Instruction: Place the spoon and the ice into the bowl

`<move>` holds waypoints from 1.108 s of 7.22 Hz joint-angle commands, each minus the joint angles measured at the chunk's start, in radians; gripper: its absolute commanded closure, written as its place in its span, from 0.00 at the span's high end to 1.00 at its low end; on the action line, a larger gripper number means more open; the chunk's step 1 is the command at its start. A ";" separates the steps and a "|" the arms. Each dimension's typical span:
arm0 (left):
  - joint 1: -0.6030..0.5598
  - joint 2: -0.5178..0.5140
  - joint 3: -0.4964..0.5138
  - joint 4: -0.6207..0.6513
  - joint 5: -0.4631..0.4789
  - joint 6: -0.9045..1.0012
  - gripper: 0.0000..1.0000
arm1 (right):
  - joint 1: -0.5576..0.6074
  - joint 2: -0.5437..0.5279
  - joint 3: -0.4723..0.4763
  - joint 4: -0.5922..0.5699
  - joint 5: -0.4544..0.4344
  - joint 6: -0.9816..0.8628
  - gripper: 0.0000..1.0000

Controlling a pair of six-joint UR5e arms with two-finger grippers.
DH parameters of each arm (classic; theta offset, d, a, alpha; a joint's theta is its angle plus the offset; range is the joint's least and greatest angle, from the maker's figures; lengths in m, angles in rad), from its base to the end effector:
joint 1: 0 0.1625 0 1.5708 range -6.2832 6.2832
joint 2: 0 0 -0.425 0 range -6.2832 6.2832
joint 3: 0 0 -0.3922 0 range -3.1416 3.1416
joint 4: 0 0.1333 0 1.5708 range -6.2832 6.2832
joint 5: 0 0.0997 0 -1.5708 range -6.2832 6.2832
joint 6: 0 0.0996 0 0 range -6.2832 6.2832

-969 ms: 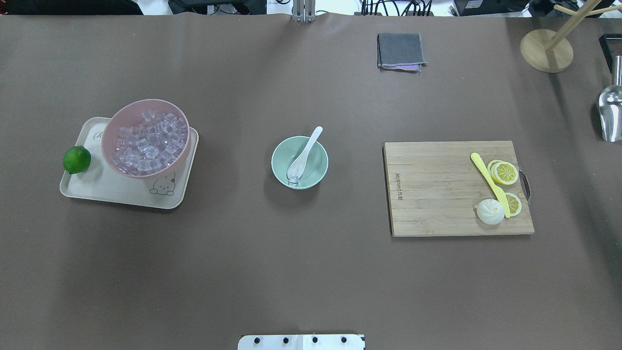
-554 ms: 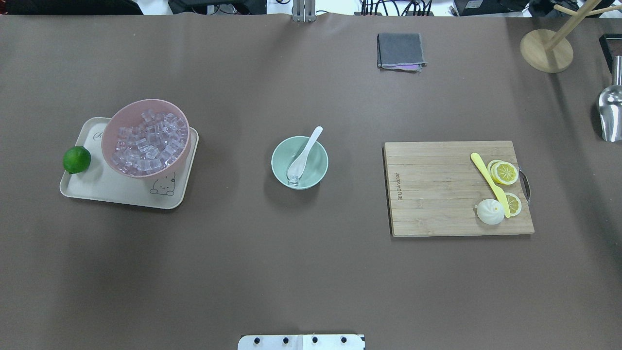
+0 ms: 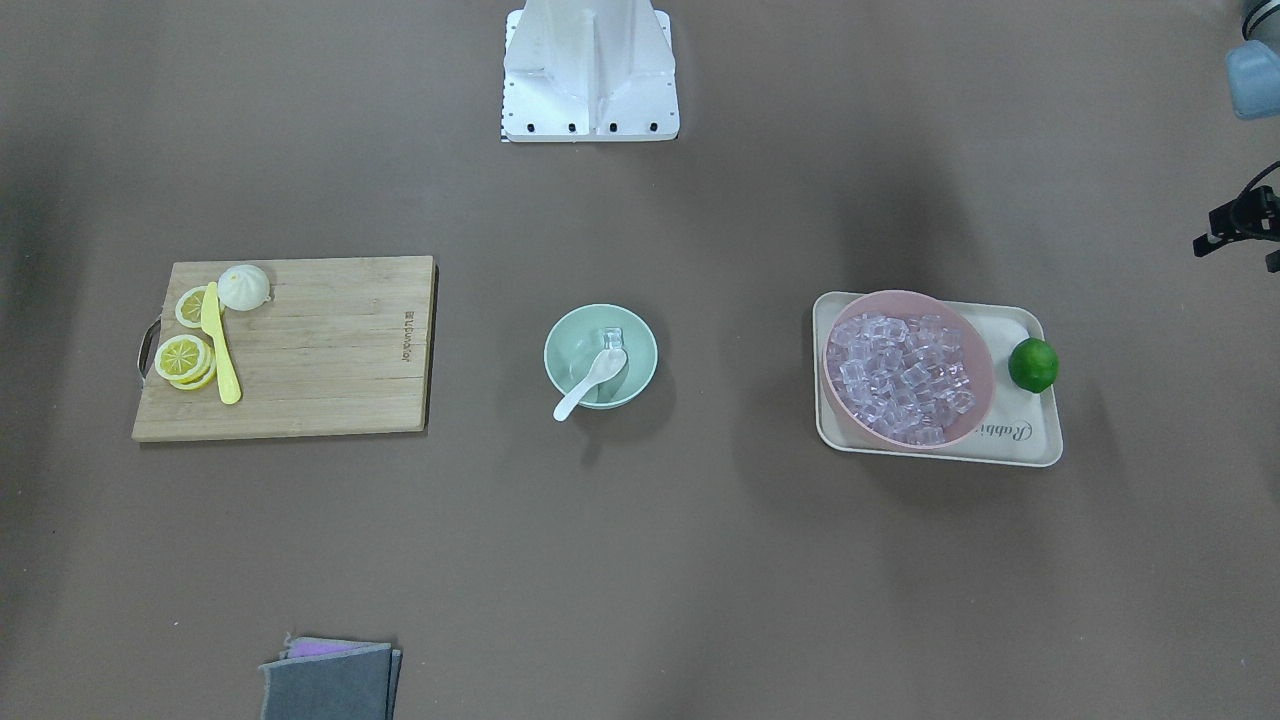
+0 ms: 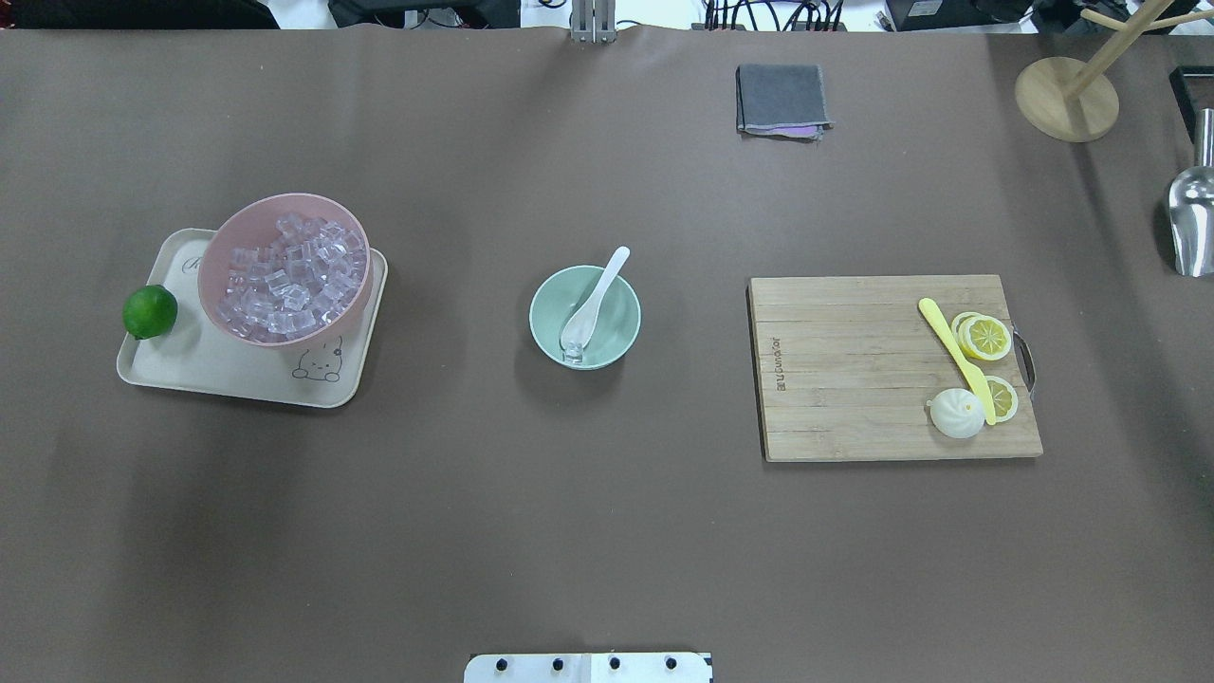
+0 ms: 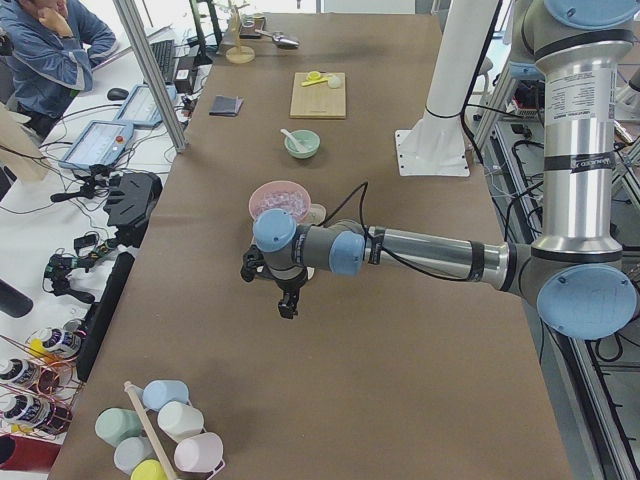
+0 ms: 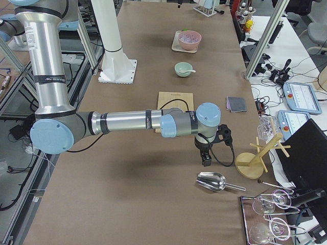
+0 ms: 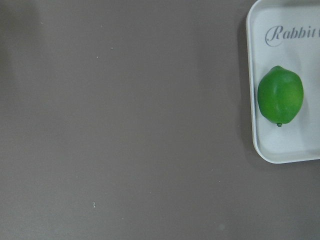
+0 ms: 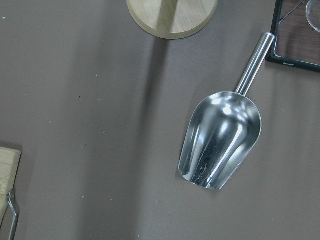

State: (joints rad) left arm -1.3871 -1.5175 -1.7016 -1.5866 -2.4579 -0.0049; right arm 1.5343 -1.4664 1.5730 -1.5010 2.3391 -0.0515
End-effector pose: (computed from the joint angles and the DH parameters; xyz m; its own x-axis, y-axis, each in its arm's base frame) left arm 0.0314 -0.4758 0.6099 0.6087 0.1816 -0.7723 -0.1789 0.9798 0.0894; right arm 0.0442 -0.5470 0.5965 0.7114 -0.1986 0.6742 0.0726 0.9749 0.2105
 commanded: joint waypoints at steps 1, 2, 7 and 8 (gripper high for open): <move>-0.030 -0.007 0.001 0.000 -0.004 0.002 0.98 | 0.003 -0.012 0.009 0.008 0.031 0.009 1.00; -0.068 -0.007 0.000 0.000 -0.004 0.002 0.98 | 0.003 -0.015 0.009 0.008 0.026 0.007 1.00; -0.132 -0.006 -0.013 0.002 -0.003 0.003 0.98 | 0.003 -0.031 -0.016 0.010 0.016 0.009 1.00; -0.133 -0.006 -0.013 0.002 -0.001 0.003 0.98 | 0.006 -0.034 -0.014 0.010 0.014 0.009 1.00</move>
State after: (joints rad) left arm -1.5161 -1.5231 -1.7138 -1.5845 -2.4603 -0.0016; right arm 1.5382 -1.4989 1.5611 -1.4910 2.3555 -0.0429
